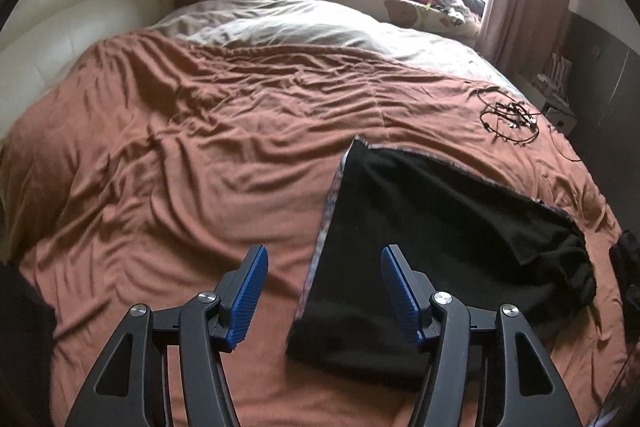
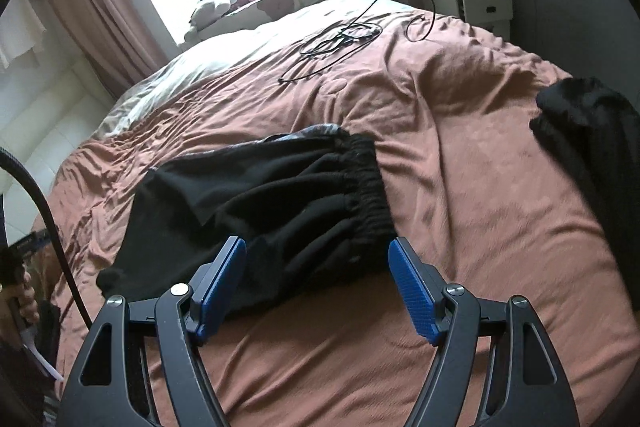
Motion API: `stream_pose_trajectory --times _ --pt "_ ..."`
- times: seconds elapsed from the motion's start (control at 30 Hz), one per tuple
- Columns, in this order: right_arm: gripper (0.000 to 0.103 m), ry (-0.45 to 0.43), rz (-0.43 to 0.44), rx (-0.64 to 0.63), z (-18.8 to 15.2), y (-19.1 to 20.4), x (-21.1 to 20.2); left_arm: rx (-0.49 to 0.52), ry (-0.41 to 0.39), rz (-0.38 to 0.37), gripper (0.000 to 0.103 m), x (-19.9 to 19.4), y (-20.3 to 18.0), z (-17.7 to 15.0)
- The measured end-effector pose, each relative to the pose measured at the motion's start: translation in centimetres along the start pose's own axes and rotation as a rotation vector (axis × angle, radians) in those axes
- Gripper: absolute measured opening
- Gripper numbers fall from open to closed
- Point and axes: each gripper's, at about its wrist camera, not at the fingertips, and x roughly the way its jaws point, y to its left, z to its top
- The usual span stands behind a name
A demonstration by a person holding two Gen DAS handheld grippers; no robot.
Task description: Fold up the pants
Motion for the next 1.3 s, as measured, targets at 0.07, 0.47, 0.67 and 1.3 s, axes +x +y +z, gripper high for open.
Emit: stream_pose_trajectory --times 0.07,0.47,0.67,1.3 --pt "0.073 -0.001 0.015 0.021 -0.8 0.0 -0.1 -0.013 0.012 -0.002 0.062 -0.3 0.4 -1.1" --pt "0.072 0.033 0.086 0.201 -3.3 -1.9 2.4 -0.099 0.040 -0.057 0.062 -0.2 1.4 -6.4" --pt "0.072 0.053 0.125 0.209 -4.2 -2.5 5.3 -0.153 0.095 -0.061 0.062 2.7 1.8 -8.0" --pt "0.061 0.076 0.163 0.307 -4.1 -6.1 10.1 -0.263 0.154 -0.001 0.008 9.3 3.5 -9.5"
